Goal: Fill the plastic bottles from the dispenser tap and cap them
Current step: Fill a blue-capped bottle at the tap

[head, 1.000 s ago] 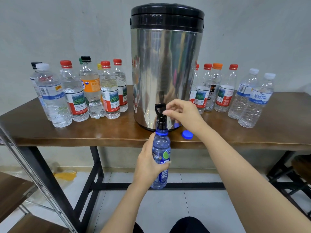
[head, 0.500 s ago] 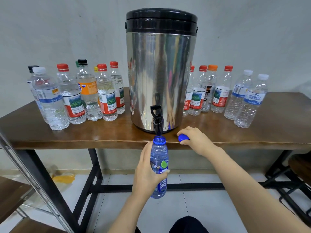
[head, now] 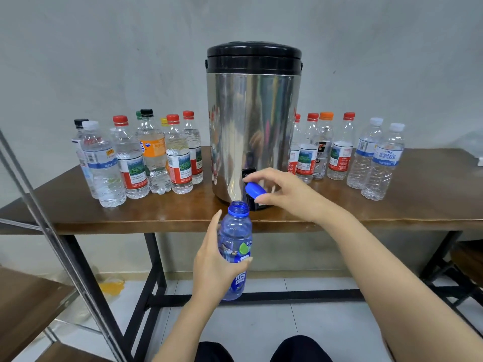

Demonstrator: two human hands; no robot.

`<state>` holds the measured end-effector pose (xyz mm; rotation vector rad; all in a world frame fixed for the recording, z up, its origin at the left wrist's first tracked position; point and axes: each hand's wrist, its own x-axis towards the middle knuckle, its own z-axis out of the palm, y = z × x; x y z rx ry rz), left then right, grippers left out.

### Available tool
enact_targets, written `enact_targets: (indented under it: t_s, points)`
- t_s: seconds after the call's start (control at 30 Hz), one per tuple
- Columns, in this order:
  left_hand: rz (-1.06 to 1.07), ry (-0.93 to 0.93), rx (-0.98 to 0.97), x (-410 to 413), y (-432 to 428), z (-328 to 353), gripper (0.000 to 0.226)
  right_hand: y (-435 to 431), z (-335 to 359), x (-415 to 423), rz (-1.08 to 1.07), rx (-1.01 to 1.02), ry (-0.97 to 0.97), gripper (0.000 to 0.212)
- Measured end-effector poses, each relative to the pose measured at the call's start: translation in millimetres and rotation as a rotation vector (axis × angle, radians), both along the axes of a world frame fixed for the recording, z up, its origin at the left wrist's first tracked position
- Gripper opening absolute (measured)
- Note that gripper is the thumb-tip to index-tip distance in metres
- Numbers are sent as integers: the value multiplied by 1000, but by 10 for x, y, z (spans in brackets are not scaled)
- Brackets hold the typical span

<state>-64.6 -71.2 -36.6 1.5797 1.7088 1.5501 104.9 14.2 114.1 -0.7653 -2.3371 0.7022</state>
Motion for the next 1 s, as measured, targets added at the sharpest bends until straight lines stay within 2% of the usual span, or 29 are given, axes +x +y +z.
enact_targets:
  t_s: [0.13,0.23,0.57,0.73,0.9,1.0]
  points:
    - [26,50,33,-145,-130,116,99,-90,279,-240,96,40,-218,38]
    - [52,77,51,-276,-222,166,96,-130,376,-416,155,35,-308,36]
    - [122,108,32,-613,-420,176,99,-228,347,-894,258,46,-347,37]
    - [153,103,22,-691,-470,144,97,-242,309,-1040,217,103,-393,30]
    - [156,88,12,-724,-490,137,95,-294,220,-1176,52,130,-429,53]
    - [162,72,22,-774,-494,126,95,-264,287,-1164,142,19,-395,50]
